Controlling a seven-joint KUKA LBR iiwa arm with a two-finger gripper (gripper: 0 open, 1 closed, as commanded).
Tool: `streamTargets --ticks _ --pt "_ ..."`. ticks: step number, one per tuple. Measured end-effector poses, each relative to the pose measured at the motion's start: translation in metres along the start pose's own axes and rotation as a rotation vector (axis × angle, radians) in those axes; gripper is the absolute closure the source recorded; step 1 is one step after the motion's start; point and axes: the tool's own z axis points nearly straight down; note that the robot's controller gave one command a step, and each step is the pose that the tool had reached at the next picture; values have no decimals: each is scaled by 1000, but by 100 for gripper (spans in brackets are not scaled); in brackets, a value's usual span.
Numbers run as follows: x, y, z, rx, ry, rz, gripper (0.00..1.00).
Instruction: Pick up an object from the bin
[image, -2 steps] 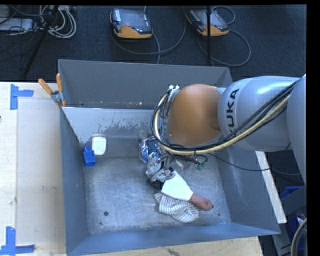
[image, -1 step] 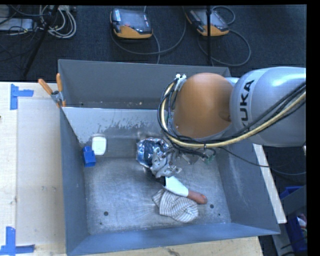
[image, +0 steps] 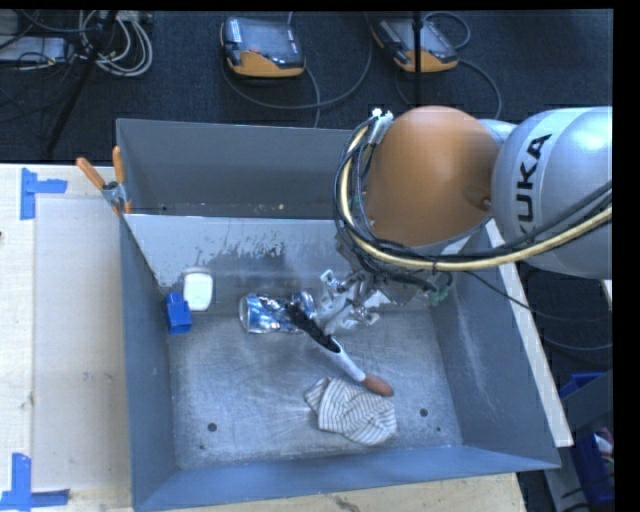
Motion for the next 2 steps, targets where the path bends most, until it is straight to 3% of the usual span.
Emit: streamTargets --ticks 1,2 --pt "1 -1 -15 1 -2 -3 100" --pt "-11 4 -35 5 -5 -101 100"
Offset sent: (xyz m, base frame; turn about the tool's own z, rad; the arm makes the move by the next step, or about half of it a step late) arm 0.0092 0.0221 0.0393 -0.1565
